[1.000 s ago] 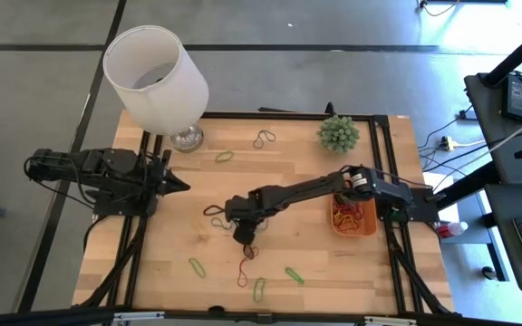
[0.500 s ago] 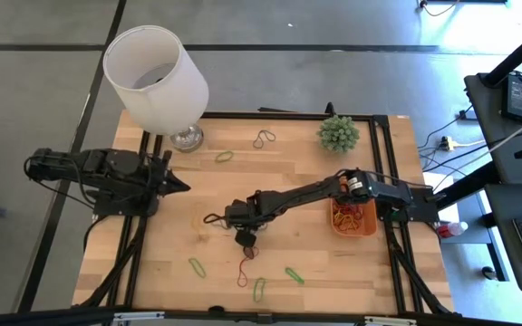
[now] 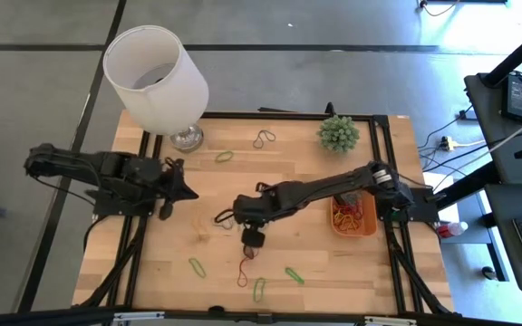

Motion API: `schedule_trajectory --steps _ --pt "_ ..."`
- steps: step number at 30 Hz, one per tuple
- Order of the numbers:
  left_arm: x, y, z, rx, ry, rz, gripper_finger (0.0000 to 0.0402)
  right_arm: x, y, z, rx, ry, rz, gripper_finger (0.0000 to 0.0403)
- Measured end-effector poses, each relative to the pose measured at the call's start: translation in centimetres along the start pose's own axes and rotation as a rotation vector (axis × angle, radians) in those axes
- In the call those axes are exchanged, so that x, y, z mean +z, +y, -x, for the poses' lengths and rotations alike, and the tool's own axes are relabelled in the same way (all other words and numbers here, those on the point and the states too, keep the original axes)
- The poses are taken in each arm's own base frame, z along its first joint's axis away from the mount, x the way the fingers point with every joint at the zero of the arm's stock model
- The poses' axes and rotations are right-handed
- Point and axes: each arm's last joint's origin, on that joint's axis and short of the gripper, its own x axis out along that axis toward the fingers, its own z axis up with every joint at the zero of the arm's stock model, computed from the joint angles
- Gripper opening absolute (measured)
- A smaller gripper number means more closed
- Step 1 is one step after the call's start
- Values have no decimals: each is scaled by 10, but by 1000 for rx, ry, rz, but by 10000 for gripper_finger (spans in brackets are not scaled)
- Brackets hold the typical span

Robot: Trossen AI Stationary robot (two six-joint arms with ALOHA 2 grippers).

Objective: Pick and place rubber bands into bin
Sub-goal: Put the green rubber band into the orange bin

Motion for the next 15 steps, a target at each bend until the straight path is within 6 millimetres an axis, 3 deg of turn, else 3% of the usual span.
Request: schedule_trajectory --steps 3,7,15 --pt "0 0 -8 10 40 -4 3 -6 -4 5 0 -8 17 5" --pt "-1 0 -14 20 70 -23 1 -11 -4 -10 -12 -44 35 21" --pt "-1 0 -15 27 73 -15 1 -30 -6 -61 -15 -81 225 76"
